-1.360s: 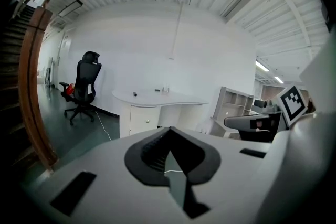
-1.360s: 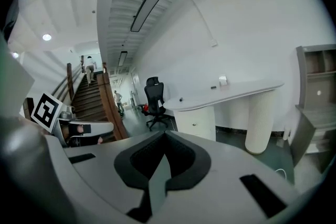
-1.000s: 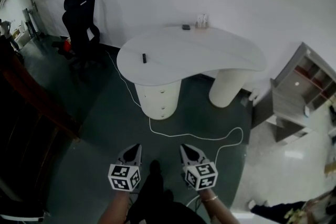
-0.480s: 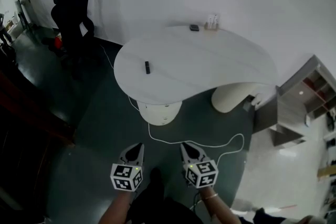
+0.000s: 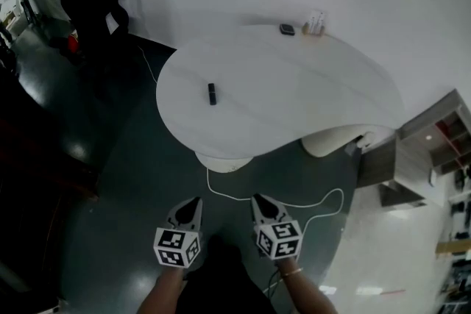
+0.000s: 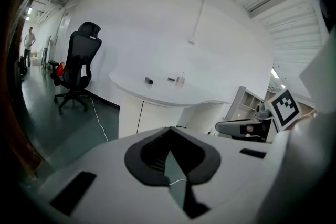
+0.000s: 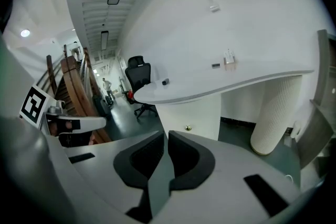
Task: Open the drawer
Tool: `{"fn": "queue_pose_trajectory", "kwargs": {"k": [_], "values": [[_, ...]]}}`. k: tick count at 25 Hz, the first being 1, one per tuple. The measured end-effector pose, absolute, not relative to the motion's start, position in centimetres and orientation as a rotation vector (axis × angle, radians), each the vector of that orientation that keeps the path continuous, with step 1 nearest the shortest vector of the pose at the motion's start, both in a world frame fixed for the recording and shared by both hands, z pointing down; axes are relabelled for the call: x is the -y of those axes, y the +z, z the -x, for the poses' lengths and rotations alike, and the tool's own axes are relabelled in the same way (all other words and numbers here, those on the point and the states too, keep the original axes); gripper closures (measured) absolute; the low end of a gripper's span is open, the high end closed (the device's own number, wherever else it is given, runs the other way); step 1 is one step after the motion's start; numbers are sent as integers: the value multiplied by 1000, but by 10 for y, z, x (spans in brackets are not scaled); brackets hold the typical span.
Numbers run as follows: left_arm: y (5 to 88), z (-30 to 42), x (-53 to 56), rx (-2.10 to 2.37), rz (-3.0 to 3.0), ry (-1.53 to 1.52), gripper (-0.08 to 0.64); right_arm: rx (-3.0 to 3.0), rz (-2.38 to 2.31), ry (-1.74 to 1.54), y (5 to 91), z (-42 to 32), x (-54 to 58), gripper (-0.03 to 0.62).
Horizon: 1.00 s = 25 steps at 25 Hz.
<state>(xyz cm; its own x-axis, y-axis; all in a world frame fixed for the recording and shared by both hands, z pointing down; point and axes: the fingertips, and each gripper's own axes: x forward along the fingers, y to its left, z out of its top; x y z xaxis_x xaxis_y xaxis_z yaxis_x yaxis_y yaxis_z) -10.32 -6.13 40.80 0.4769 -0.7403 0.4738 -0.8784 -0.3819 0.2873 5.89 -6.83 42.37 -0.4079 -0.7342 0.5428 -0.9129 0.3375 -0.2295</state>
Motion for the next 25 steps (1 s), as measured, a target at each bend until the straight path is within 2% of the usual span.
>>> {"fn": "queue_pose_trajectory", "kwargs": {"k": [6,8,12,17,22,25], "values": [[436,101,80,1329,-2200,379,557,2216,-1388,753,466,-55,85,585],[448,99,88,1330,-2189,382,558,2203,-1351,781,483,-53,90,537],[472,96,102,1336,-2179,382,558,2183,-1293,818,516,-50,101,502],[511,96,113,1360,-2156,381,558,2165,-1271,835,562,-48,117,474],[553,91,119,1372,-2142,370,558,2147,-1294,845,608,-52,135,472],[579,87,121,1364,-2142,364,558,2140,-1291,850,637,-53,147,439]]}}
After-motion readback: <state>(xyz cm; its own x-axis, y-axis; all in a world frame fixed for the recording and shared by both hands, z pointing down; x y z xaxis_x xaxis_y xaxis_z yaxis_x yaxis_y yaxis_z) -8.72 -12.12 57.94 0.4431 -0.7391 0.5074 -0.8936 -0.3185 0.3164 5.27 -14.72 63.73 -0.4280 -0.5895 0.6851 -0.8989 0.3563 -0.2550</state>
